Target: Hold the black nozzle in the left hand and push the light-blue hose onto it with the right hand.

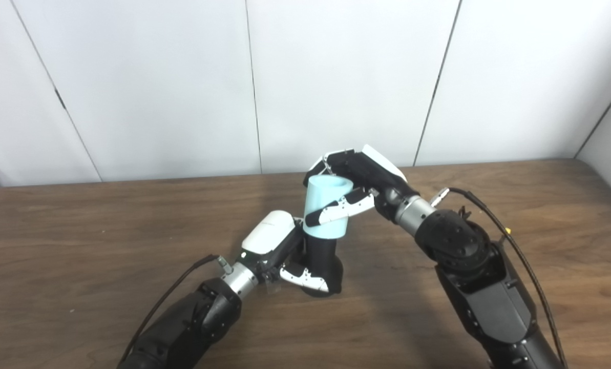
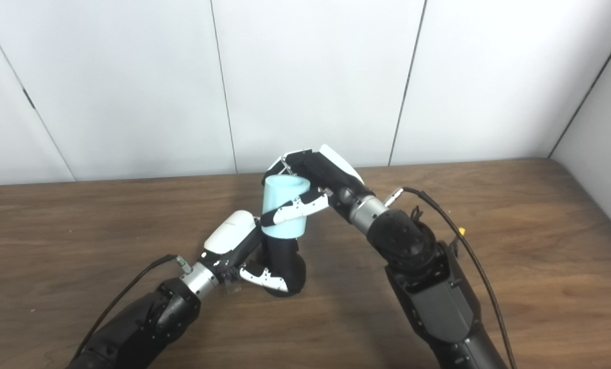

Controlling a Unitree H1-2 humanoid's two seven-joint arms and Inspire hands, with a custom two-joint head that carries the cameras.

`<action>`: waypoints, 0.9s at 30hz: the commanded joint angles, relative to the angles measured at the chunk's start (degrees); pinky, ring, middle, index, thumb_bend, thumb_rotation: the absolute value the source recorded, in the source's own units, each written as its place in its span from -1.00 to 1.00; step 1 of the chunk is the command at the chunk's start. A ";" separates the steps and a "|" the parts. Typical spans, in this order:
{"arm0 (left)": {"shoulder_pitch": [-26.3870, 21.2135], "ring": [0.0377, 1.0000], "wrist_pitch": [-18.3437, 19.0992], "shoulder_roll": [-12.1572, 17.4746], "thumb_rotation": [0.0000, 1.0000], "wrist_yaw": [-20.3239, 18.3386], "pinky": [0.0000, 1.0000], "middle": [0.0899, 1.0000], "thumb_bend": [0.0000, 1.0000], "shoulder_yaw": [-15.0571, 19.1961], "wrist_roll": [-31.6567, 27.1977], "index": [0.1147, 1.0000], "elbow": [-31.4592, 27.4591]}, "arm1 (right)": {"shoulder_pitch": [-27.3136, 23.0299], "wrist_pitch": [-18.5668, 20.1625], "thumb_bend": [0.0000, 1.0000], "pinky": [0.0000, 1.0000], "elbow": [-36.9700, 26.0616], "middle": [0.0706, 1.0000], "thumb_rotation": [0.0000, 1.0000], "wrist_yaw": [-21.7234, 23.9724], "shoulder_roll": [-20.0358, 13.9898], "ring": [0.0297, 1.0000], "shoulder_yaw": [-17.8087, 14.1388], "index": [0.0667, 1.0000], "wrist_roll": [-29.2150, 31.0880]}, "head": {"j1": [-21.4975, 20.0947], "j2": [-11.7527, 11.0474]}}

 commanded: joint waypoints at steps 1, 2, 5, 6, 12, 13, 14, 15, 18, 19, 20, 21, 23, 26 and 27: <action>9.40 -0.21 1.00 -0.98 -1.00 -3.79 -0.30 -0.16 0.01 -3.62 4.48 -0.14 4.17 | -0.42 -0.71 0.06 -0.52 -2.67 -0.23 -1.00 1.71 -0.82 -0.44 1.73 -0.07 -1.04 | -0.15 0.38; 9.42 -0.21 1.03 -0.98 -1.00 -3.89 -0.31 -0.16 0.01 -3.56 4.48 -0.14 4.17 | -0.30 -0.51 0.06 -0.52 -3.21 -0.23 -1.00 1.87 -1.01 -0.43 1.88 -0.07 -0.96 | -0.15 0.38; 9.42 -0.22 0.95 -0.97 -1.00 -3.97 -0.31 -0.16 0.01 -3.56 4.59 -0.13 4.21 | 0.06 -0.90 0.06 -0.49 -4.70 -0.23 -1.00 2.58 -1.24 -0.41 2.04 -0.07 -0.16 | -0.15 0.38; 9.41 -0.22 0.98 -0.97 -1.00 -4.19 -0.32 -0.16 0.01 -3.46 4.59 -0.13 4.11 | 0.07 -1.38 0.06 -0.50 -5.03 -0.23 -1.00 2.89 -1.25 -0.42 2.06 -0.07 0.16 | -0.12 0.84; 9.35 -0.21 1.38 -0.99 -1.00 -5.08 -0.29 -0.16 0.01 -2.91 4.70 -0.14 3.60 | 0.44 1.37 0.06 -0.48 -9.65 -0.20 -1.00 4.44 -0.45 -0.39 3.23 -0.07 1.41 | -0.10 1.27; 9.33 -0.21 1.45 -0.98 -1.00 -5.12 -0.30 -0.16 0.01 -2.88 4.81 -0.13 3.53 | 0.51 1.69 0.06 -0.47 -10.18 -0.20 -1.00 4.63 -0.40 -0.38 3.44 -0.07 1.66 | -0.10 1.27; 9.39 -0.21 1.73 -0.93 -1.00 -5.11 -0.30 -0.16 0.01 -2.78 4.96 -0.13 3.30 | 0.67 1.53 0.06 -0.47 -10.79 -0.19 -1.00 4.86 -0.36 -0.38 3.88 -0.07 1.91 | -0.25 1.26; 9.45 -0.21 1.94 -0.90 -1.00 -5.10 -0.30 -0.16 0.01 -2.68 5.04 -0.13 3.15 | 0.82 1.13 0.06 -0.47 -11.04 -0.20 -1.00 4.99 -0.36 -0.39 4.14 -0.07 2.16 | -0.30 1.24; 9.56 -0.21 2.09 -0.88 -1.00 -5.09 -0.30 -0.16 0.01 -2.35 5.10 -0.13 3.07 | 1.44 -0.09 0.06 -0.47 -10.88 -0.20 -1.00 5.04 -0.68 -0.40 4.41 -0.08 2.65 | -0.28 1.24; 9.59 -0.22 2.06 -0.89 -1.00 -5.09 -0.31 -0.16 0.01 -2.24 5.12 -0.13 3.07 | 1.62 -0.40 0.06 -0.48 -10.72 -0.20 -1.00 5.04 -0.81 -0.40 4.39 -0.07 2.69 | -0.28 1.24; 9.63 -0.22 1.93 -0.89 -1.00 -5.02 -0.32 -0.17 0.01 -2.12 5.11 -0.13 3.10 | 1.83 -0.33 0.06 -0.50 -10.64 -0.21 -1.00 4.94 -0.99 -0.42 4.41 -0.07 2.43 | -0.19 1.33; 9.65 -0.22 1.79 -0.89 -1.00 -4.84 -0.32 -0.17 0.01 -2.04 5.21 -0.13 3.12 | 1.99 -0.17 0.06 -0.50 -10.61 -0.21 -1.00 4.83 -1.11 -0.42 4.40 -0.07 2.25 | -0.19 1.33; 9.75 -0.22 1.68 -0.88 -1.00 -4.81 -0.32 -0.17 0.01 -1.83 5.25 -0.12 3.05 | 2.29 -0.10 0.06 -0.53 -10.49 -0.22 -1.00 4.70 -1.32 -0.45 4.30 -0.07 2.15 | -0.13 1.58; 9.85 -0.23 1.77 -0.77 -1.00 -5.62 -0.31 -0.15 0.01 -1.52 5.04 -0.13 2.76 | 3.11 -1.70 0.06 -0.53 -9.55 -0.22 -1.00 4.38 -2.17 -0.46 4.20 -0.07 1.55 | -0.17 1.74; 9.88 -0.22 1.82 -0.72 -1.00 -5.89 -0.30 -0.14 0.01 -1.42 5.01 -0.13 2.68 | 3.47 -2.67 0.06 -0.52 -9.01 -0.22 -1.00 4.13 -2.46 -0.45 4.18 -0.07 1.20 | -0.18 1.78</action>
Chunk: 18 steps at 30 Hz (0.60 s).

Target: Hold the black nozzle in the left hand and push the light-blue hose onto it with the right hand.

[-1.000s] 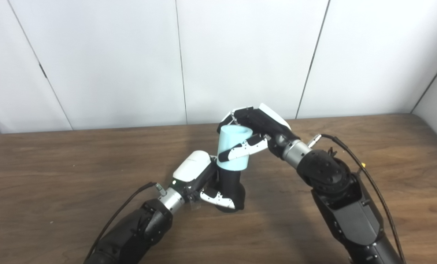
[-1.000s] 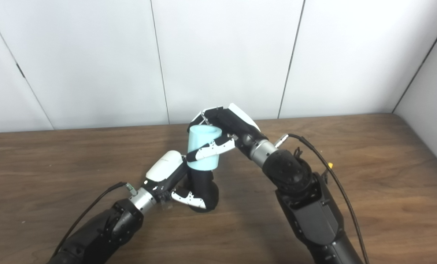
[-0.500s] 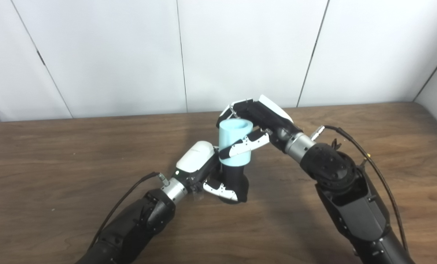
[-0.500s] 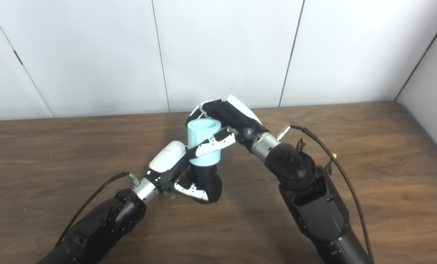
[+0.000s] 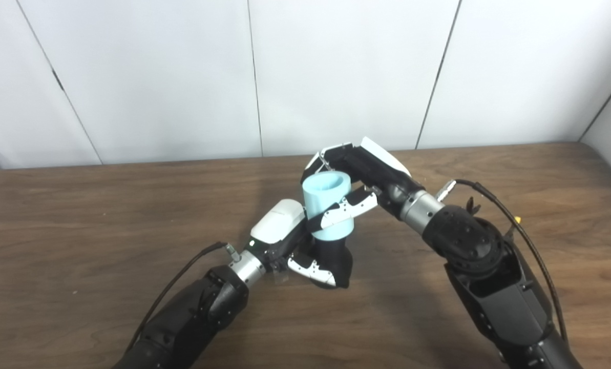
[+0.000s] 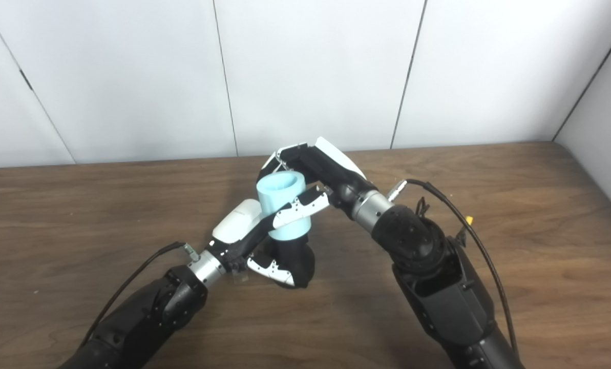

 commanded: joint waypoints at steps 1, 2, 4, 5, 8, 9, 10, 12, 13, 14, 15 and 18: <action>8.32 -0.22 1.93 -0.01 -1.00 -4.02 -0.30 -0.14 0.01 -2.34 3.14 -0.13 5.23 | 0.78 -4.73 0.06 -0.53 -1.06 -0.23 -1.00 2.58 -0.43 -0.47 1.34 -0.06 1.54 | -0.07 0.12; 8.37 -0.22 1.90 0.02 -1.00 -4.17 -0.29 -0.14 0.01 -2.21 3.08 -0.13 5.19 | 1.17 -5.65 0.06 -0.54 -0.53 -0.23 -1.00 2.39 -0.64 -0.47 1.26 -0.06 1.38 | -0.07 0.12; 8.50 -0.23 1.94 0.12 -1.00 -4.53 -0.30 -0.14 0.01 -1.93 2.97 -0.13 4.93 | 1.84 -6.84 0.06 -0.54 0.28 -0.23 -1.00 2.08 -1.07 -0.46 1.19 -0.06 0.82 | -0.03 0.30; 8.58 -0.23 2.01 0.14 -1.00 -4.65 -0.30 -0.14 0.01 -1.78 2.93 -0.13 4.85 | 2.24 -7.18 0.06 -0.54 0.59 -0.23 -1.00 1.87 -1.24 -0.46 1.12 -0.06 0.53 | 0.00 0.34; 8.89 -0.24 2.49 0.14 -1.00 -5.02 -0.32 -0.13 0.00 -1.17 2.70 -0.13 4.48 | 3.51 -9.05 0.06 -0.53 1.82 -0.24 -1.00 1.11 -1.61 -0.46 0.81 -0.06 -0.26 | -0.03 0.56; 9.02 -0.23 2.64 0.15 -1.00 -5.26 -0.32 -0.13 0.00 -0.92 2.61 -0.13 4.28 | 3.99 -10.10 0.06 -0.52 2.42 -0.23 -1.00 0.84 -1.70 -0.45 0.66 -0.06 -0.38 | -0.05 0.62; 9.15 -0.23 2.85 0.16 -1.00 -5.58 -0.31 -0.12 0.00 -0.67 2.53 -0.13 4.05 | 4.48 -10.97 0.06 -0.52 3.03 -0.24 -1.00 0.57 -1.77 -0.45 0.52 -0.05 -0.58 | -0.08 0.72; 9.43 -0.22 3.00 0.10 -1.00 -6.40 -0.31 -0.12 0.00 0.01 2.08 -0.13 3.67 | 5.50 -12.77 0.06 -0.50 4.57 -0.23 -1.00 -0.19 -1.85 -0.44 0.26 -0.05 -1.12 | -0.15 0.78; 9.50 -0.22 2.92 0.05 -1.00 -6.44 -0.31 -0.11 0.00 0.27 2.12 -0.14 3.69 | 5.96 -13.38 0.06 -0.49 5.32 -0.23 -1.00 -0.63 -1.78 -0.43 0.10 -0.05 -1.34 | -0.15 0.78; 9.55 -0.22 2.90 -0.02 -1.00 -6.45 -0.32 -0.11 0.00 0.51 2.24 -0.13 3.73 | 6.50 -14.23 0.06 -0.49 6.20 -0.23 -1.00 -1.21 -1.64 -0.42 -0.08 -0.05 -1.45 | -0.15 0.78; 9.59 -0.22 3.02 -0.08 -1.00 -6.36 -0.32 -0.10 0.00 0.66 2.45 -0.13 3.73 | 7.02 -15.13 0.06 -0.48 7.01 -0.23 -1.00 -1.76 -1.52 -0.42 -0.21 -0.05 -1.59 | -0.15 0.78; 9.82 -0.23 3.80 -0.10 -1.00 -6.13 -0.33 -0.11 0.00 0.89 3.41 -0.13 3.00 | 8.36 -17.97 0.06 -0.38 9.20 -0.23 -1.00 -3.16 -1.23 -0.39 -0.43 -0.05 -1.73 | 0.06 1.06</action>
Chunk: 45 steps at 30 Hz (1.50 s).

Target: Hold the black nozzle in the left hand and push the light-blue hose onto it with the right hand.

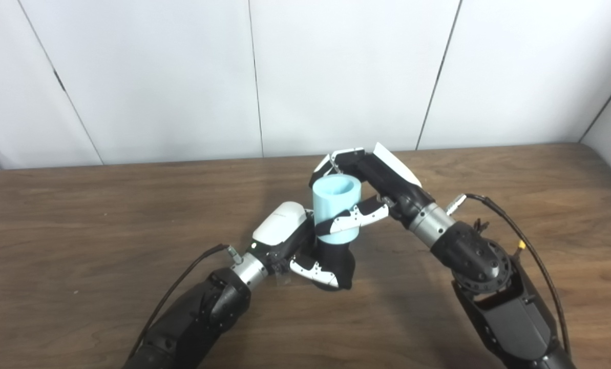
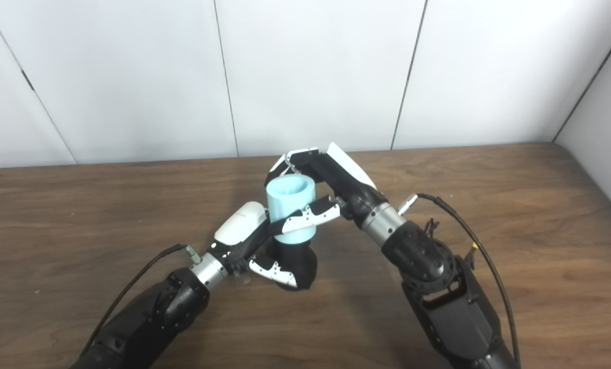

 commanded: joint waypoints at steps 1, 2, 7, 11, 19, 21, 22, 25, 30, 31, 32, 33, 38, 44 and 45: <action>8.35 -0.23 4.04 0.83 -1.00 -3.65 -0.33 -0.11 0.00 -2.08 3.19 -0.13 3.95 | 3.80 -2.16 0.06 -0.40 4.09 -0.23 -1.00 1.53 -1.33 -0.40 1.22 -0.05 -1.63 | -0.02 0.00; 8.38 -0.22 4.40 0.81 -1.00 -4.09 -0.32 -0.11 0.00 -2.00 3.19 -0.13 3.83 | 3.92 -4.30 0.06 -0.41 5.31 -0.23 -1.00 1.21 -1.31 -0.40 1.40 -0.05 -1.61 | -0.02 0.00; 8.45 -0.23 4.33 0.54 -1.00 -4.60 -0.32 -0.10 0.00 -1.43 3.27 -0.13 3.57 | 3.55 -8.47 0.05 -0.39 8.39 -0.23 -1.00 1.08 -1.31 -0.40 2.07 -0.04 -0.98 | -0.09 0.36; 8.54 -0.22 4.29 0.21 -1.00 -4.72 -0.31 -0.10 0.00 -1.02 3.42 -0.13 3.41 | 3.51 -6.02 0.06 -0.44 7.73 -0.23 -1.00 1.52 -1.07 -0.40 2.43 -0.05 -0.90 | 0.26 0.57; 8.62 -0.22 3.75 -0.06 -1.00 -5.53 -0.32 -0.10 0.00 -0.52 3.52 -0.13 3.45 | 4.15 -7.37 0.05 -0.50 7.00 -0.24 -1.00 1.54 -0.87 -0.44 4.03 -0.05 -2.03 | 0.47 0.87; 8.67 -0.23 3.55 -0.07 -1.00 -5.32 -0.32 -0.11 0.00 -0.42 3.60 -0.13 3.57 | 4.17 -8.20 0.06 -0.48 6.81 -0.22 -1.00 1.83 -1.11 -0.41 4.50 -0.06 -1.96 | 0.47 0.87; 8.68 -0.23 3.40 -0.06 -1.00 -5.36 -0.32 -0.11 0.00 -0.37 3.51 -0.13 3.69 | 4.11 -8.45 0.06 -0.47 6.65 -0.22 -1.00 2.03 -1.26 -0.41 4.74 -0.06 -1.90 | 0.50 0.91; 8.70 -0.21 3.15 -0.01 -1.00 -5.81 -0.30 -0.10 0.00 -0.27 3.14 -0.14 3.98 | 3.74 -10.44 0.06 -0.45 6.58 -0.21 -1.00 2.18 -1.87 -0.39 5.53 -0.07 -2.68 | 0.37 0.88; 8.77 -0.21 2.83 -0.10 -1.00 -5.69 -0.30 -0.10 0.00 -0.11 3.12 -0.14 4.32 | 2.47 -11.72 0.06 -0.49 4.84 -0.21 -1.00 3.51 -3.61 -0.41 7.02 -0.07 -3.68 | 0.25 0.71; 8.77 -0.21 2.88 -0.14 -1.00 -5.69 -0.30 -0.10 0.00 -0.12 3.18 -0.14 4.28 | 2.11 -10.68 0.06 -0.49 3.89 -0.21 -1.00 4.07 -4.14 -0.41 7.39 -0.06 -3.85 | 0.26 0.64; 8.74 -0.21 2.82 -0.14 -1.00 -5.47 -0.30 -0.11 0.00 -0.18 3.42 -0.14 4.33 | 1.71 -9.76 0.06 -0.46 2.93 -0.20 -1.00 4.55 -4.74 -0.36 7.79 -0.04 -4.32 | 0.25 0.53; 8.73 -0.21 2.78 -0.15 -1.00 -5.23 -0.31 -0.11 0.00 -0.21 3.63 -0.14 4.32 | 1.25 -8.40 0.06 -0.40 1.73 -0.17 -1.00 4.99 -5.41 -0.28 8.23 -0.03 -5.39 | 0.25 0.53; 8.48 -0.22 2.27 -0.14 -1.00 -4.89 -0.32 -0.12 0.01 -0.34 3.93 -0.13 4.95 | -0.54 -2.71 0.89 0.40 -2.86 0.85 -0.44 5.21 -6.97 0.70 7.54 0.87 -8.71 | -0.17 0.33; 8.27 -0.22 2.21 -0.12 -1.00 -4.71 -0.32 -0.12 0.00 -0.31 4.09 -0.13 5.07 | -1.76 -0.75 0.93 0.59 -4.65 1.00 -0.44 5.94 -7.49 0.95 4.35 1.00 -9.39 | -0.18 0.36; 8.25 -0.22 2.26 -0.15 -1.00 -4.61 -0.31 -0.12 0.01 -0.26 4.10 -0.13 5.17 | -1.74 -0.75 0.93 0.61 -4.74 1.00 -0.45 6.01 -7.48 0.98 3.84 1.00 -9.43 | -0.18 0.36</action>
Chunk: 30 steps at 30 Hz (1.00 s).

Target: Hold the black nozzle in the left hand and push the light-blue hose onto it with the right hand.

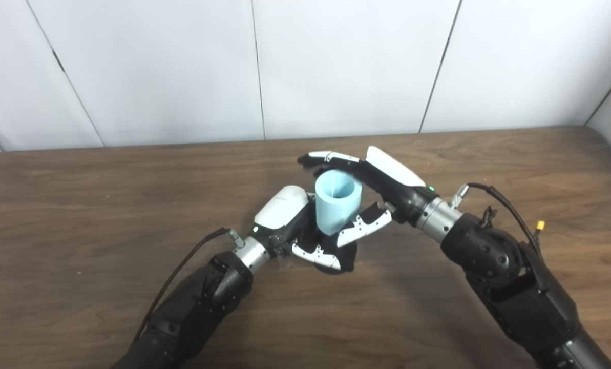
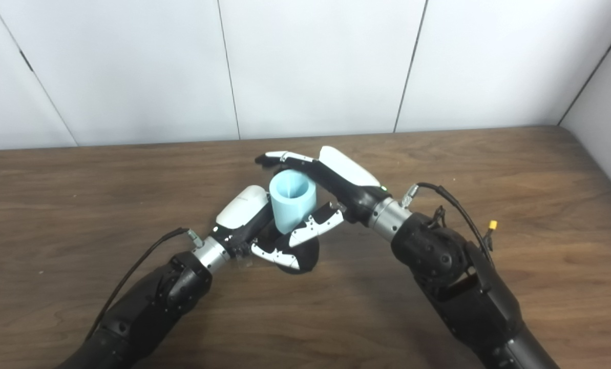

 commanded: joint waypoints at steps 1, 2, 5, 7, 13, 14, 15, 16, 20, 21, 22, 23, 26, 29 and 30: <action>7.04 -0.21 2.26 0.53 -1.00 -2.88 -0.30 -0.12 0.01 -2.57 2.94 -0.13 6.20 | -1.20 0.50 0.94 0.64 -1.09 1.00 -0.46 0.96 -1.14 0.99 -1.43 1.00 -0.60 | -0.09 -0.09; 7.03 -0.20 2.19 0.53 -1.00 -2.81 -0.29 -0.12 0.01 -2.55 2.94 -0.14 6.34 | -1.11 0.47 0.95 0.67 -1.09 1.00 -0.47 1.00 -1.03 1.00 -1.88 1.00 -0.55 | -0.06 -0.13; 6.95 -0.21 1.94 0.56 -1.00 -2.47 -0.31 -0.12 0.01 -2.61 3.12 -0.14 6.70 | -0.83 0.20 0.95 0.74 -1.06 1.00 -0.47 0.94 -0.77 1.00 -3.03 1.00 -0.80 | -0.01 -0.16; 7.00 -0.22 2.01 0.52 -1.00 -2.63 -0.32 -0.13 0.01 -2.49 2.91 -0.13 6.76 | -0.65 -0.20 0.95 0.75 -0.98 1.00 -0.45 0.80 -0.66 1.00 -3.61 1.00 -1.13 | -0.03 -0.22; 7.14 -0.21 2.39 0.64 -1.00 -2.70 -0.31 -0.11 0.00 -2.37 3.02 -0.13 6.49 | -0.38 -1.66 0.94 0.73 -0.99 1.00 -0.55 -0.27 0.56 1.00 -6.12 1.00 -0.10 | -0.11 -0.36; 7.12 -0.21 2.36 0.67 -1.00 -2.63 -0.31 -0.11 0.00 -2.40 3.11 -0.13 6.56 | -0.45 -1.93 0.94 0.73 -0.95 1.00 -0.56 -0.54 0.63 1.00 -6.69 1.00 -0.07 | -0.22 -0.39; 7.11 -0.22 2.35 0.69 -1.00 -2.61 -0.32 -0.11 0.00 -2.42 3.16 -0.13 6.60 | -0.47 -2.15 0.95 0.73 -0.91 1.00 -0.56 -0.66 0.71 1.00 -7.11 1.00 -0.07 | -0.22 -0.39; 7.08 -0.22 2.28 0.76 -1.00 -2.79 -0.32 -0.11 0.00 -2.43 3.10 -0.13 6.54 | -0.71 -2.75 0.95 0.73 -0.04 1.00 -0.56 -1.10 0.89 1.00 -8.18 1.00 0.88 | -0.32 -0.39; 7.01 -0.22 2.12 0.91 -1.00 -2.96 -0.31 -0.12 0.00 -2.44 3.05 -0.13 6.39 | -1.47 -5.20 1.00 0.88 2.78 1.00 -0.34 -1.63 0.83 1.00 -12.18 1.00 5.01 | -0.29 -0.33; 6.98 -0.22 1.97 0.91 -1.00 -2.80 -0.31 -0.12 0.00 -2.45 3.08 -0.13 6.53 | -1.55 -5.51 1.00 0.91 2.97 1.00 -0.27 -1.50 0.59 1.00 -13.04 1.00 5.88 | -0.29 -0.33; 6.98 -0.22 1.98 0.89 -1.00 -2.97 -0.30 -0.12 0.00 -2.37 2.88 -0.13 6.56 | -1.50 -5.50 1.00 0.91 2.28 1.00 -0.26 -2.05 0.65 1.00 -14.23 1.00 6.49 | -0.29 -0.33; 7.00 -0.22 1.97 0.87 -1.00 -2.94 -0.30 -0.12 0.01 -2.31 2.80 -0.13 6.62 | -1.41 -5.24 1.00 0.89 1.24 1.00 -0.27 -2.38 0.69 1.00 -15.09 1.00 6.71 | -0.24 -0.26; 7.06 -0.21 2.15 0.79 -1.00 -2.72 -0.30 -0.13 0.01 -2.24 2.88 -0.13 6.77 | -1.02 -5.84 1.00 0.86 -0.96 1.00 -0.28 -1.19 0.19 1.00 -16.70 1.00 9.89 | -0.19 -0.23; 7.08 -0.22 2.26 0.87 -1.00 -3.03 -0.30 -0.12 0.01 -2.18 2.74 -0.13 6.71 | 0.00 -8.79 1.00 0.86 -1.29 1.00 -0.22 1.21 -2.12 1.00 -16.91 0.98 12.74 | -0.12 -0.12; 7.08 -0.22 2.22 0.91 -1.00 -3.09 -0.30 -0.12 0.00 -2.17 2.70 -0.13 6.69 | 0.26 -9.74 0.97 0.89 -1.22 1.00 -0.16 1.79 -2.86 1.00 -16.77 0.93 13.21 | -0.13 -0.11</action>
